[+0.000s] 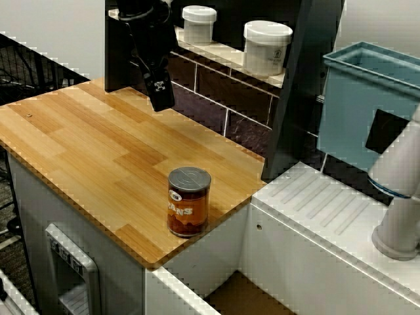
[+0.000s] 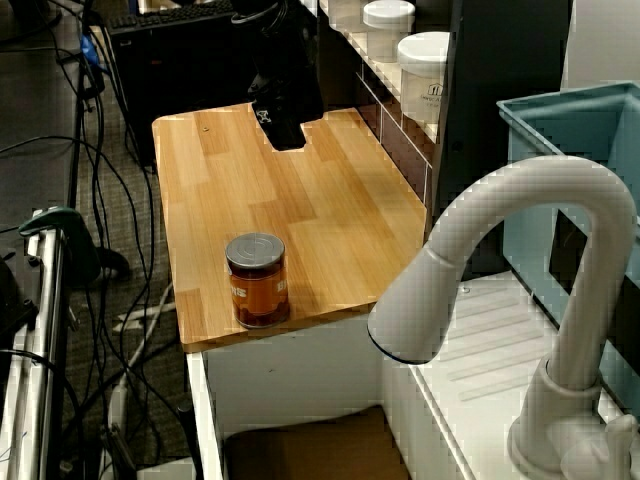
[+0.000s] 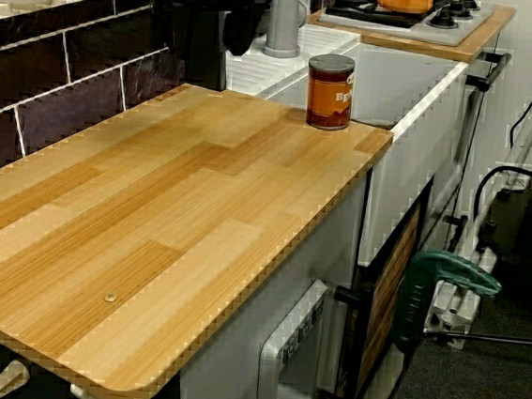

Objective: Push into sink

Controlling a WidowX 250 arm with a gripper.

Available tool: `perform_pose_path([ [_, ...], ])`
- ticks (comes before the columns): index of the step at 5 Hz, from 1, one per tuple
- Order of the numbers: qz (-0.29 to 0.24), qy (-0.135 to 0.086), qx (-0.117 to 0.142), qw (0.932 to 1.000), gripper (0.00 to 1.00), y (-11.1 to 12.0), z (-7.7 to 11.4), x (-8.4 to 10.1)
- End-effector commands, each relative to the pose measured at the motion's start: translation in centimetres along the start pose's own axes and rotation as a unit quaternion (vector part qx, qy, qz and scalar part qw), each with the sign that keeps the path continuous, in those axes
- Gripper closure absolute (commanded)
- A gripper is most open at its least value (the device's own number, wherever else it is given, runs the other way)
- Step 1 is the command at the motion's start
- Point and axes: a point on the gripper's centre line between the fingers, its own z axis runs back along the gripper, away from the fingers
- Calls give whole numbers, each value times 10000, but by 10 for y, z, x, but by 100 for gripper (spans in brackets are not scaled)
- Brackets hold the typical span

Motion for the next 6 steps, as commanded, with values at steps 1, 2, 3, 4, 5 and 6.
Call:
perform_pose_path([
  [1, 0, 0, 0, 10000, 0, 0, 0, 0],
  [2, 182, -51, 48, 9998, 0, 15, 15, -18],
  [3, 433, -128, 133, 9989, 0, 26, 30, -41],
  [4, 623, -86, 364, 9974, 0, 38, 30, -67],
  [5, 573, -82, 339, 9977, 0, 40, 22, -86],
  [6, 322, -112, 235, 9991, 0, 34, 15, -93],
])
